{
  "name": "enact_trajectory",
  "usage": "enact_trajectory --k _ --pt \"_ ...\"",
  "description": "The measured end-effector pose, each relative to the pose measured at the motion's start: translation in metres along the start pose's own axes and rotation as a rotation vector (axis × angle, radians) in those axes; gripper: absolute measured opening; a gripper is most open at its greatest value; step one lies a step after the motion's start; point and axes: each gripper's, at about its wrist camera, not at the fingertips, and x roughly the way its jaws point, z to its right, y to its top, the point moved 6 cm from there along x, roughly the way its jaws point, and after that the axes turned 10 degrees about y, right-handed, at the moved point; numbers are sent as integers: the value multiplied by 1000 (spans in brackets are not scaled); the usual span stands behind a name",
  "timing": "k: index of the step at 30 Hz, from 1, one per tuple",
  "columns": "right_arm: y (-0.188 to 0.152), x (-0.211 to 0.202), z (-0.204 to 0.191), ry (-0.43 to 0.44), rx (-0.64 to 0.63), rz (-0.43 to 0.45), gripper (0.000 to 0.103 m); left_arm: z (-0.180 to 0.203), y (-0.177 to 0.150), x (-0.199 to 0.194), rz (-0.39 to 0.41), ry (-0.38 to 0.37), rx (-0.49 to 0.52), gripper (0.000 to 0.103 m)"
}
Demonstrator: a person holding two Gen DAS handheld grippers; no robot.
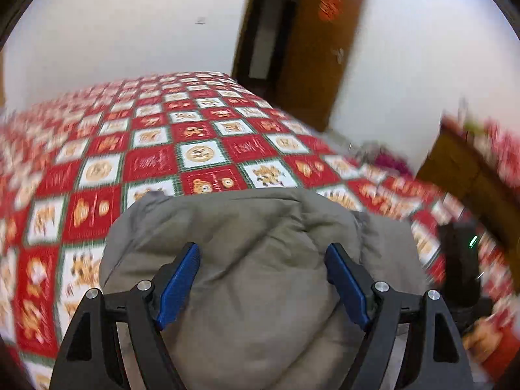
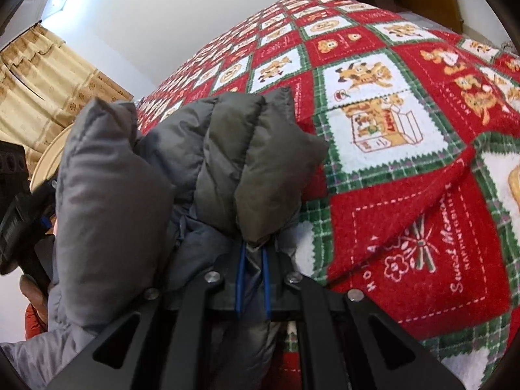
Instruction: Fold large clothes
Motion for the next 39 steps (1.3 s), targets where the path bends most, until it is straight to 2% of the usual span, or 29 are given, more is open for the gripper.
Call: enact_trajectory --k 3,5,7,8,9,10,13,15,17,19,22,24,30,34,36,39 --pt "-1 -2 2 8 10 3 8 21 -19 24 -30 74 132 92" --pt "2 -7 5 11 21 16 10 27 -23 29 -34 109 183 92" --pt "4 -17 6 -25 18 4 12 26 -27 31 -48 117 203 92" --pt "6 -25 9 -132 37 -21 15 25 -28 34 -52 120 203 93" --pt "10 -37 5 -164 15 -20 24 24 -28 36 -56 121 202 93" --pt "17 -55 -3 -198 -15 19 31 24 -29 38 -58 122 201 93" --pt "36 -94 -41 -169 -109 136 46 25 -29 42 -60 137 204 94" --pt "43 -93 -66 -147 -176 128 46 28 -29 45 -57 155 211 94" --pt "44 -72 -73 -193 -196 68 43 29 -30 44 -50 179 222 94" --pt "39 -44 -64 -231 -181 6 29 29 -31 41 -40 207 220 94" --pt "23 -17 -35 -269 -124 -44 26 27 -33 39 -33 248 212 94" --pt "15 -16 -11 -263 -53 -29 22 28 -33 39 -34 253 216 95" --pt "2 -16 9 -210 34 69 18 29 -35 46 -32 279 210 97" --pt "-1 -13 5 -265 5 90 17 33 -36 56 -33 386 244 102" --pt "1 -15 1 -271 -20 82 17 32 -36 55 -33 389 248 102" --pt "1 -28 -12 -283 -59 56 18 28 -34 51 -65 352 238 102"
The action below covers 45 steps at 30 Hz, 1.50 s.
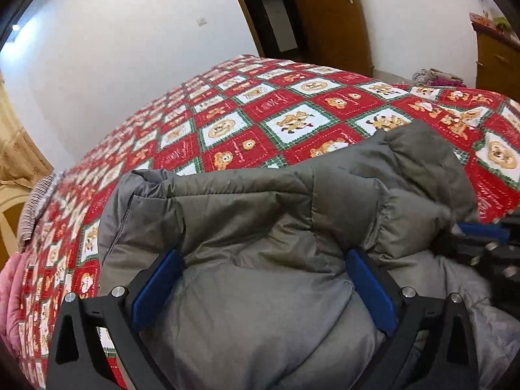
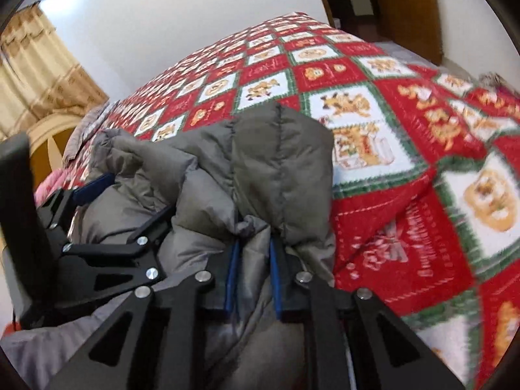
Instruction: Fold large clothes
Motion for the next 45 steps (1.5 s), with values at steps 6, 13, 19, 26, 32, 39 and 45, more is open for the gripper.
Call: enact_trajectory --k 6,13,19,26,32,39,45 --pt "-4 -74 -48 44 -135 96 27 -35 -3 -27 -51 -121 -129 102" --pt "-17 -104 -93 139 -195 114 27 -103 -30 -84 9 -158 -282 102" --pt "-52 -104 -119 218 -279 38 27 -126 -78 -88 -45 -222 -433 102" --pt "-106 -53 -62 148 -121 -37 25 -102 -95 -68 -86 -251 -445 102" --pt "-117 -36 -39 197 5 -7 21 -83 -108 -49 -113 -283 -481 102" --pt "-90 -77 -58 150 -58 -48 45 -136 -110 -63 -94 -325 -598 102" --pt "-9 -106 -57 103 -74 165 103 -179 -89 -54 -46 -295 -682 102"
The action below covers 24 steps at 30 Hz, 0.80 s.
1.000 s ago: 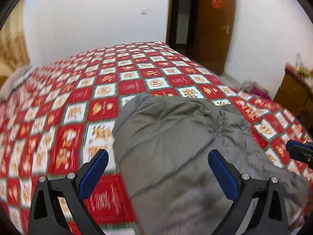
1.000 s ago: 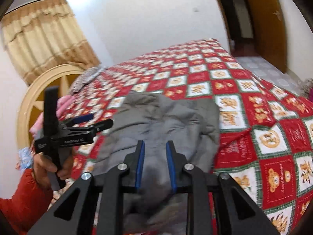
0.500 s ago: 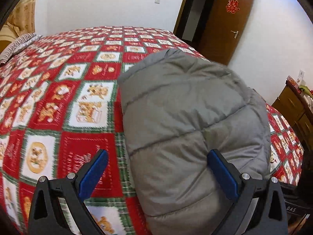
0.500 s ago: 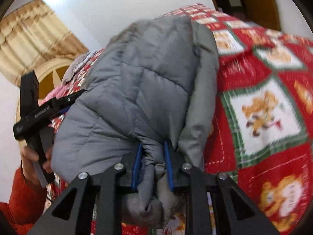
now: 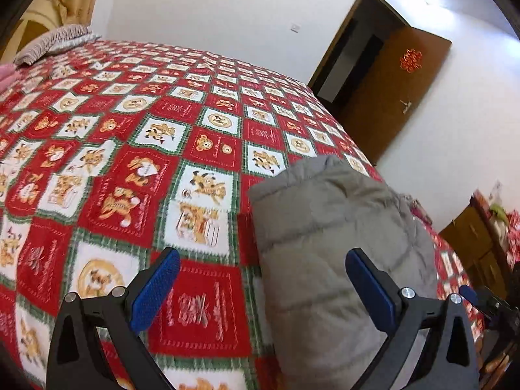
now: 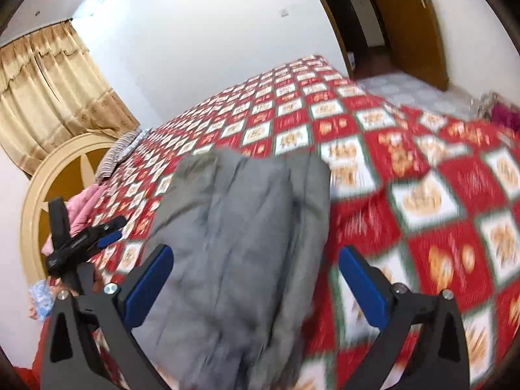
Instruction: Fold large clothes
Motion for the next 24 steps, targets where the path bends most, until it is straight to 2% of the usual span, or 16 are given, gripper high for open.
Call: enact_trajectory --k 4,8,15,24 --pt "7 51 11 -32 -18 -84 103 24 -6 32 -81 -47 4 102" --pt "-1 87 30 -56 -33 -136 103 39 -11 59 -106 -33 4 102" --pt "-14 109 45 114 80 -169 103 44 -16 70 -112 -15 45 102" --pt "-15 125 31 143 -9 -200 103 45 -18 78 -115 12 77 102"
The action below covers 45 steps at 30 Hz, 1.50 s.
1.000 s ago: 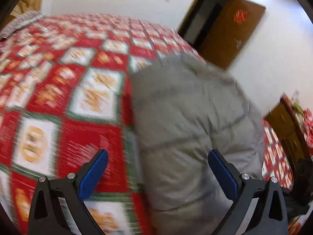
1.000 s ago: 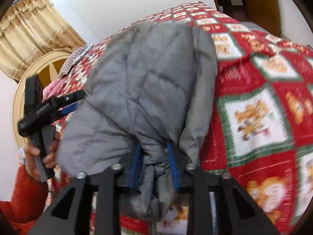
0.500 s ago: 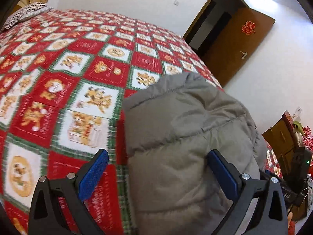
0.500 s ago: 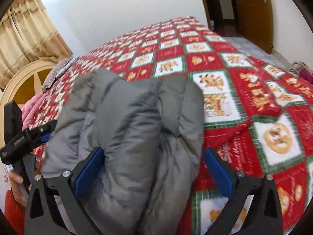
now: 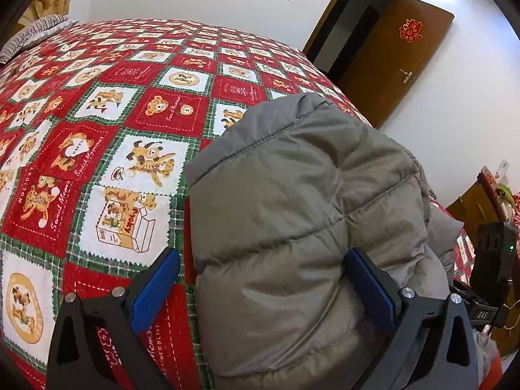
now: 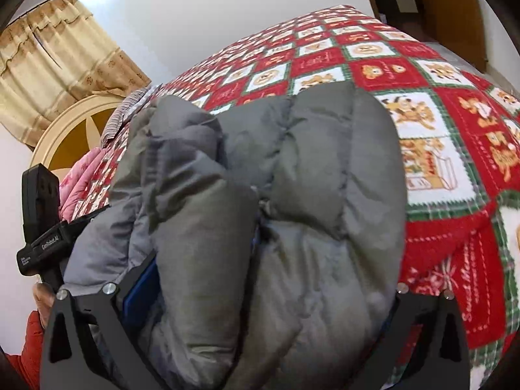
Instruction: Fold large clothes
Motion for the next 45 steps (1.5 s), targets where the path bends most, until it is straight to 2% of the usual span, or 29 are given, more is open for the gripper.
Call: enact_trajectory --k 2,4,5,12,19,22,23,24,26,31,34,45 --pt "-3 3 -5 -7 -21 -10 103 2 0 1 2 21 17 102" --pt "-7 8 -13 12 -65 -43 91 4 -1 3 2 33 29 102" --pt "-9 9 -17 15 -88 -54 89 5 -1 3 2 36 38 102" --pt "-12 8 -12 27 -66 -12 92 2 -3 11 -20 15 1 102" --pt "-13 11 -13 58 -56 -10 95 3 -7 17 -22 -72 -24 102" --pt "-13 12 -14 56 -61 -12 94 4 -8 16 -7 -127 -32 94" --pt "-13 12 -14 55 -63 -13 93 4 -9 15 -1 -147 -38 88" --pt "-13 12 -15 55 -69 -15 90 5 -10 14 2 -165 -41 79" --pt "-12 14 -18 59 -82 -21 84 7 -12 12 8 -193 -49 74" --pt "-15 13 -32 51 -101 -27 57 6 -14 5 9 -202 -68 65" --pt "-21 10 -47 19 -118 -15 48 2 -20 -6 8 -200 -83 64" --pt "-54 -17 -88 -7 -119 47 39 -3 -44 -50 22 -204 -78 62"
